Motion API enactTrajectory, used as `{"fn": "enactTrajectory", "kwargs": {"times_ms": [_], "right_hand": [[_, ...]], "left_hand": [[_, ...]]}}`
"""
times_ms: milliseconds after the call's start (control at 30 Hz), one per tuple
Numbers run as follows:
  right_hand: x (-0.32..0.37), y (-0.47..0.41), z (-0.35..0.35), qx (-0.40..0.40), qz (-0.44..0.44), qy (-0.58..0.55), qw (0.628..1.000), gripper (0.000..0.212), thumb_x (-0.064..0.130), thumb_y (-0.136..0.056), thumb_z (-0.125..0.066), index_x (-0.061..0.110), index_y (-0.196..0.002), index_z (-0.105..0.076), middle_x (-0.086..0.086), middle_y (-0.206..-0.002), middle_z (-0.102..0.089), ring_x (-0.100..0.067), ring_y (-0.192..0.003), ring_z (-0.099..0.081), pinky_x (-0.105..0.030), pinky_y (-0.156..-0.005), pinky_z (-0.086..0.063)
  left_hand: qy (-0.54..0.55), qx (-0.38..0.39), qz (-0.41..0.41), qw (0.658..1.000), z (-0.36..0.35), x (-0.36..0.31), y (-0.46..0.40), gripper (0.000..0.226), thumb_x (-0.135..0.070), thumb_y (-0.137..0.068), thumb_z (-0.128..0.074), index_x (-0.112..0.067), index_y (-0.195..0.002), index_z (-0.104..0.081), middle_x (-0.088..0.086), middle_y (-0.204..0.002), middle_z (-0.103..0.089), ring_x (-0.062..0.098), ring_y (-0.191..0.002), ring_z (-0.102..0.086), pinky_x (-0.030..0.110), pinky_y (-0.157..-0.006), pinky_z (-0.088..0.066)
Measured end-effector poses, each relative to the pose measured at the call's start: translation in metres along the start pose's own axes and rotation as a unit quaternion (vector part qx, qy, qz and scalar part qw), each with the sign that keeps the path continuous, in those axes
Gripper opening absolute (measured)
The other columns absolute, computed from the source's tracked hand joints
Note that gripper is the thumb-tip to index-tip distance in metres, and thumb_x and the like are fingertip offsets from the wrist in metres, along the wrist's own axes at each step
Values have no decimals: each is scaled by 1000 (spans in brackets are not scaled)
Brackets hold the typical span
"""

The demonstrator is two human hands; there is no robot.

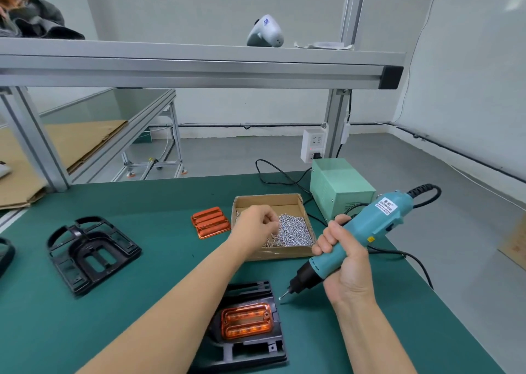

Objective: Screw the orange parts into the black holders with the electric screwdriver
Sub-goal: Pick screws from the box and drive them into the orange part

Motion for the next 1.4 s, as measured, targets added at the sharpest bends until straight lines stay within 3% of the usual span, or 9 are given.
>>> {"fn": "enactTrajectory", "kwargs": {"times_ms": [100, 200, 367, 533, 733, 1400], "right_hand": [[4, 2, -3, 9, 10, -10, 1000, 19, 8, -70, -63, 22, -80, -55, 5, -57, -40, -7, -46, -38, -20, -46, -40], [10, 5, -11, 24, 25, -30, 999, 19, 8, -73, -62, 24, -79, -54, 7, -58, -38, -7, -47, -37, -19, -48, -39], [16, 14, -35, 49, 36, -54, 997, 17, 12, -79, -59, 28, -75, -55, 10, -59, -40, -7, -49, -42, -19, -52, -43], [18, 23, -66, 76, 45, -83, 993, 15, 14, -80, -56, 27, -76, -52, 11, -57, -37, -5, -47, -37, -17, -50, -39], [15, 32, -93, 99, 60, -101, 988, 16, 13, -82, -54, 28, -76, -53, 12, -55, -38, -3, -45, -37, -17, -49, -38], [16, 39, -103, 103, 74, -82, 988, 15, 12, -82, -54, 26, -78, -51, 11, -54, -38, -4, -45, -37, -18, -49, -38]], "left_hand": [[162, -35, 21, 986, 23, 7, 21, 12, -4, -85, -64, -13, -77, -68, -1, -67, -69, 8, -59, -54, 17, -54, -46], [316, -53, 51, 946, 38, 20, 54, 11, 0, -78, -72, -10, -77, -74, 7, -69, -69, 11, -59, -56, 21, -60, -49], [438, -58, 85, 893, 47, 35, 106, 20, -12, -59, -76, -9, -79, -78, 14, -78, -71, 13, -64, -60, 21, -63, -52], [441, -75, 59, 892, 51, 32, 129, 18, -19, -61, -73, -11, -76, -78, 10, -73, -71, 9, -57, -55, 18, -57, -49], [446, -74, 23, 892, 54, 28, 133, 15, -22, -62, -74, -10, -72, -76, 7, -69, -69, 8, -56, -53, 19, -59, -49], [460, -60, 8, 886, 53, 28, 138, 8, -18, -69, -71, -12, -72, -76, 6, -69, -69, 7, -58, -54, 18, -63, -49]]}}
Point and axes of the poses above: each hand's wrist, its own y-axis away from the middle knuckle, its own z-axis out of the back of the hand, x = y × z, the point moved 7 cm from there along -y, towards the middle knuckle
